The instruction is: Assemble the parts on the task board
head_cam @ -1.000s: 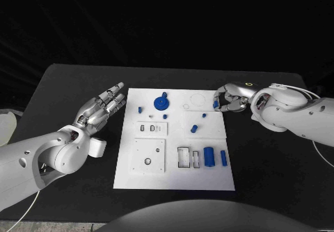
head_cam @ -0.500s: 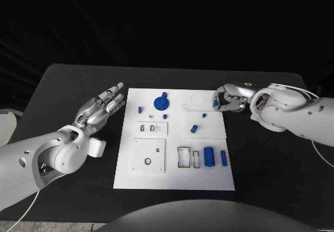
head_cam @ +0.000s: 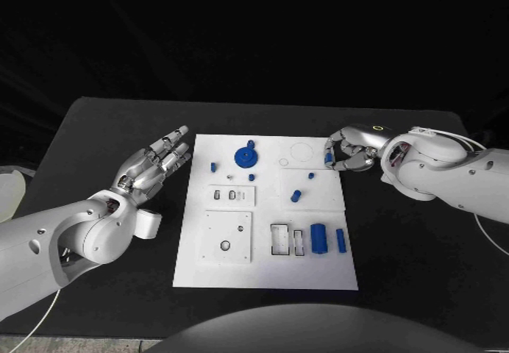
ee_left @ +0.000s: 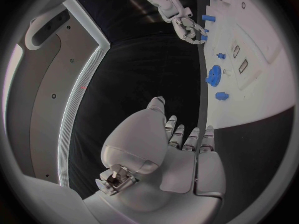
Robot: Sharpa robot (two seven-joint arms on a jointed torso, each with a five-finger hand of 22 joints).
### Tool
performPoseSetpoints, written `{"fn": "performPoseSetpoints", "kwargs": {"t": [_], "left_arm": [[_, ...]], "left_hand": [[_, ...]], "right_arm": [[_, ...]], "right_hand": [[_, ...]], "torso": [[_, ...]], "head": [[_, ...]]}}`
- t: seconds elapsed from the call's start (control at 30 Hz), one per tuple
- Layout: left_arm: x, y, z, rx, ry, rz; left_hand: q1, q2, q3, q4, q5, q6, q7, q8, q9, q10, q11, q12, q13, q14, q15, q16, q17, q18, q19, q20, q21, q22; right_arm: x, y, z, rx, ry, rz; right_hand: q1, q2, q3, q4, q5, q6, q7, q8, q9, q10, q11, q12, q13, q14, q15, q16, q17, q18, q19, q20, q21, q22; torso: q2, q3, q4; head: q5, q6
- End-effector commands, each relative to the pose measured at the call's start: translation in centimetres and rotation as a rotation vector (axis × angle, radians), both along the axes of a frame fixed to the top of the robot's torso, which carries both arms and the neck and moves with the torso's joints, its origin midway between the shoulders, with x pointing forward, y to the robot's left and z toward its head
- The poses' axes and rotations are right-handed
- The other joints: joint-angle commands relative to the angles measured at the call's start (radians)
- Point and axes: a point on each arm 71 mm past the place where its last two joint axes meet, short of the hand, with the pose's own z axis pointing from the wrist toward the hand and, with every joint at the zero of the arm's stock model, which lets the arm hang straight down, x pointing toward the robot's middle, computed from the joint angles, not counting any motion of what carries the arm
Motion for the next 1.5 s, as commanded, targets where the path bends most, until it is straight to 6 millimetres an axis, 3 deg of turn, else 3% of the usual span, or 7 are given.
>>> {"fn": "performPoseSetpoints", "kwargs": {"t": [0.03, 0.33, 0.63, 0.8, 1.03, 1.13, 1.5], "left_arm": [[-0.1, -0.1, 0.1, -0.014, -0.003, -0.018], [-0.2, -0.1, 0.1, -0.015, -0.004, -0.018], [-0.2, -0.3, 0.1, -0.017, -0.004, -0.021], [-0.2, -0.4, 0.1, -0.018, -0.002, -0.025], [-0.2, -0.4, 0.1, -0.018, -0.003, -0.023], [-0.2, -0.4, 0.1, -0.018, -0.003, -0.024], [-0.1, -0.6, 0.1, -0.021, -0.003, -0.030]], "left_hand": [[0.004, -0.002, 0.005, 0.000, 0.004, 0.006, 0.004, 0.005, 0.001, 0.004, 0.007, 0.005, 0.001, 0.001, 0.009, -0.002, 0.000, 0.008, 0.002, 0.005, 0.006, 0.001], [0.004, -0.002, 0.005, 0.000, 0.004, 0.007, 0.004, 0.005, 0.001, 0.004, 0.007, 0.005, 0.002, 0.001, 0.009, -0.002, 0.000, 0.008, 0.003, 0.005, 0.007, 0.002], [0.004, -0.002, 0.006, 0.000, 0.004, 0.007, 0.004, 0.005, 0.001, 0.004, 0.007, 0.005, 0.002, 0.001, 0.009, -0.002, 0.000, 0.008, 0.002, 0.005, 0.007, 0.002], [0.004, -0.003, 0.006, 0.000, 0.004, 0.007, 0.004, 0.005, 0.001, 0.004, 0.007, 0.005, 0.002, 0.001, 0.009, -0.002, 0.000, 0.008, 0.002, 0.005, 0.006, 0.002], [0.004, -0.003, 0.006, 0.000, 0.004, 0.007, 0.004, 0.005, 0.001, 0.004, 0.007, 0.005, 0.002, 0.001, 0.009, -0.002, 0.000, 0.008, 0.002, 0.005, 0.006, 0.002], [0.004, -0.003, 0.006, 0.000, 0.004, 0.007, 0.004, 0.005, 0.001, 0.004, 0.007, 0.005, 0.002, 0.001, 0.009, -0.002, 0.000, 0.008, 0.002, 0.005, 0.006, 0.002], [0.004, -0.003, 0.006, 0.000, 0.004, 0.006, 0.004, 0.005, 0.001, 0.004, 0.007, 0.005, 0.002, 0.001, 0.010, -0.002, 0.000, 0.008, 0.002, 0.005, 0.006, 0.002]], "right_arm": [[0.0, 0.3, 0.3, 0.022, -0.036, 0.012], [-0.2, 2.5, 3.0, 0.086, -0.136, 0.043], [-1.3, 9.5, 5.8, 0.105, -0.164, 0.208], [-1.8, 14.2, 4.5, 0.094, -0.094, 0.300], [-2.1, 17.7, 1.8, 0.051, -0.034, 0.351], [-2.1, 18.6, 0.8, 0.020, -0.013, 0.359], [-2.3, 19.9, -0.9, -0.031, 0.030, 0.358]], "right_hand": [[0.002, -0.007, 0.011, 0.000, 0.008, 0.016, -0.003, 0.011, 0.008, 0.103, -0.009, 0.004, 0.263, 0.073, -0.009, 0.004, 0.170, 0.009, 0.003, -0.008, 0.002, 0.128], [0.002, -0.009, 0.017, 0.002, 0.022, 0.025, -0.002, 0.017, 0.012, 0.103, -0.010, 0.004, 0.263, 0.075, -0.011, 0.007, 0.173, 0.009, 0.005, -0.011, 0.004, 0.129], [0.013, -0.013, 0.032, -0.006, 0.045, 0.032, -0.002, 0.020, 0.016, 0.103, -0.011, 0.004, 0.263, 0.081, -0.012, 0.033, 0.192, 0.005, 0.015, -0.013, 0.023, 0.138], [0.013, -0.013, 0.034, -0.007, 0.047, 0.032, -0.002, 0.020, 0.017, 0.103, -0.011, 0.004, 0.263, 0.083, -0.013, 0.039, 0.196, 0.004, 0.017, -0.013, 0.027, 0.140], [0.015, -0.016, 0.040, -0.013, 0.050, 0.041, 0.000, 0.019, 0.020, 0.103, -0.010, 0.004, 0.263, 0.085, -0.012, 0.047, 0.202, 0.003, 0.019, -0.014, 0.029, 0.142], [0.016, -0.018, 0.044, -0.017, 0.053, 0.040, 0.000, 0.017, 0.020, 0.103, -0.010, 0.004, 0.263, 0.086, -0.012, 0.050, 0.204, 0.003, 0.019, -0.014, 0.030, 0.143], [0.016, -0.021, 0.053, -0.024, 0.064, 0.043, 0.005, 0.010, 0.021, 0.103, -0.007, 0.004, 0.263, 0.089, -0.011, 0.067, 0.216, 0.001, 0.024, -0.014, 0.040, 0.148]], "torso": [[0.001, 0.0000, -0.0009], [0.002, 0.0001, 0.0007], [0.002, -0.0008, 0.0023], [0.001, -0.0014, 0.0014], [-0.001, 0.0002, 0.0014], [-0.001, 0.0009, 0.0037], [0.000, 0.0001, -0.0021]], "head": [[0.000, 0.000], [0.007, 0.000], [0.001, 0.000], [0.001, 0.000], [0.007, 0.000], [0.008, 0.000], [0.019, 0.000]]}}
